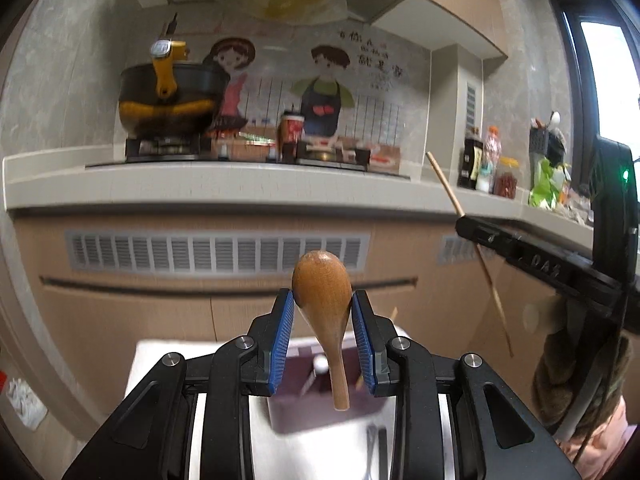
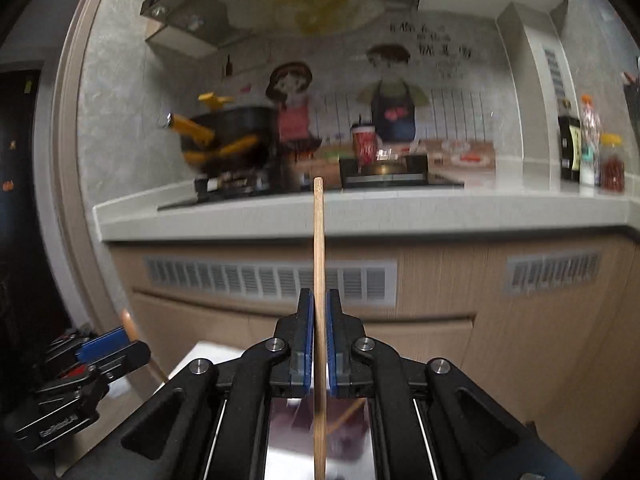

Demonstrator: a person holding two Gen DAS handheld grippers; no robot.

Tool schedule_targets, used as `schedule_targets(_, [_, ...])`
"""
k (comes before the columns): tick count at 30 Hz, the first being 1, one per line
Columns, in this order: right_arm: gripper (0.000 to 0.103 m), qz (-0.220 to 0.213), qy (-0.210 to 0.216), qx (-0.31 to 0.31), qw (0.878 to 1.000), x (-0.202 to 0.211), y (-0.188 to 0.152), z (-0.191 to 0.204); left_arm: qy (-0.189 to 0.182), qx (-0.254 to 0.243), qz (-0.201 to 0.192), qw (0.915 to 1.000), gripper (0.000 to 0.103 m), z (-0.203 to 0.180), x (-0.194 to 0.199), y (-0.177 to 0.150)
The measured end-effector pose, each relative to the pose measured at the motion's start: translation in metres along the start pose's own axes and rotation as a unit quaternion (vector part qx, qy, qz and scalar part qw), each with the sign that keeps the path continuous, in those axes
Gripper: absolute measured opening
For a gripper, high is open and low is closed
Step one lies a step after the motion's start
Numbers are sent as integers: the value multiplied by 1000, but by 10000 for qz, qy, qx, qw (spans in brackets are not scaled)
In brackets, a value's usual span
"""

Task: Organize utensils
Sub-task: 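Lower the wooden spoon into the holder with the left tool while the right tool drops the chopstick in, then move both open tools back over the remaining utensils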

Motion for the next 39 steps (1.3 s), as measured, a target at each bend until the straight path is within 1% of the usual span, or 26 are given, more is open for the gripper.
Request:
schedule_targets(3, [6,24,-24,-7,10000,-27,-1,1,-8,40,16,10000,31,10,-21,10])
schedule_targets(6, [6,41,-29,-35,10000,-48,-10,-1,11,82,105,9999,31,18,-43,9])
schedule_targets(9, [6,0,8,-158,9999,-69,-23,-9,-74,190,224,9995,31,23,-64,0])
schedule_targets(11, [6,48,27,-235,9997,-80,-29,-14,-73,195,341,9992,31,25,-77,-9])
schedule_targets(16, [6,218,-151,-213,9994,-118,-53,-26,-100,263,667,9974,31,28,-111,-34])
schedule_targets(19, [6,497,-140,-264,9983,-133,-72,-33,-149,316,882,9955,37,27,-126,-52])
schedule_targets(21, [8,719,-170,-289,9968,-137,-84,-40,-230,390,1033,9936,49,26,-134,-66])
schedule_targets(22, [11,791,-196,-297,9962,-136,-88,-44,-239,411,1063,9932,51,26,-134,-70])
schedule_targets(23, [19,838,-216,-305,9958,-135,-91,-48,-246,428,1099,9927,51,26,-134,-75])
schedule_targets(24, [29,863,-280,-311,9954,-129,-94,-54,-249,425,1140,9923,51,26,-132,-80])
schedule_targets(25, [35,856,-346,-311,9952,-124,-95,-58,-250,413,1172,9919,51,25,-130,-83])
schedule_targets(26, [45,825,-424,-292,9953,-116,-98,-64,-249,384,1221,9915,51,25,-128,-87])
schedule_targets(27, [58,804,-512,-237,9952,-108,-101,-69,-243,337,1278,9909,51,24,-124,-92])
schedule_targets(28, [65,812,-612,-158,9947,-99,-105,-74,-246,292,1323,9905,51,22,-119,-97])
schedule_targets(29, [78,834,-690,-84,9941,-93,-108,-76,-264,248,1375,9898,52,21,-116,-101])
schedule_targets(30, [85,880,-819,43,9927,-84,-115,-80,-290,195,1457,9887,54,19,-111,-108])
schedule_targets(32, [91,1013,-1037,254,9891,-70,-128,-85,-353,159,1611,9862,57,16,-102,-120])
schedule_targets(33, [94,1166,-1154,386,9857,-63,-139,-88,-398,175,1711,9843,58,14,-98,-129])
schedule_targets(39, [97,2016,-1457,876,9646,-29,-202,-94,-571,178,2328,9707,60,4,-70,-184])
Point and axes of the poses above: each gripper's, at about its wrist camera, not at the fingertips, and x roughly against the way its jaws point, z to its left, y to its top, the point moved 8 cm from there along -x, roughly the way its jaws point, and after that the axes turned 10 degrees about -x, right-handed, at the moved point
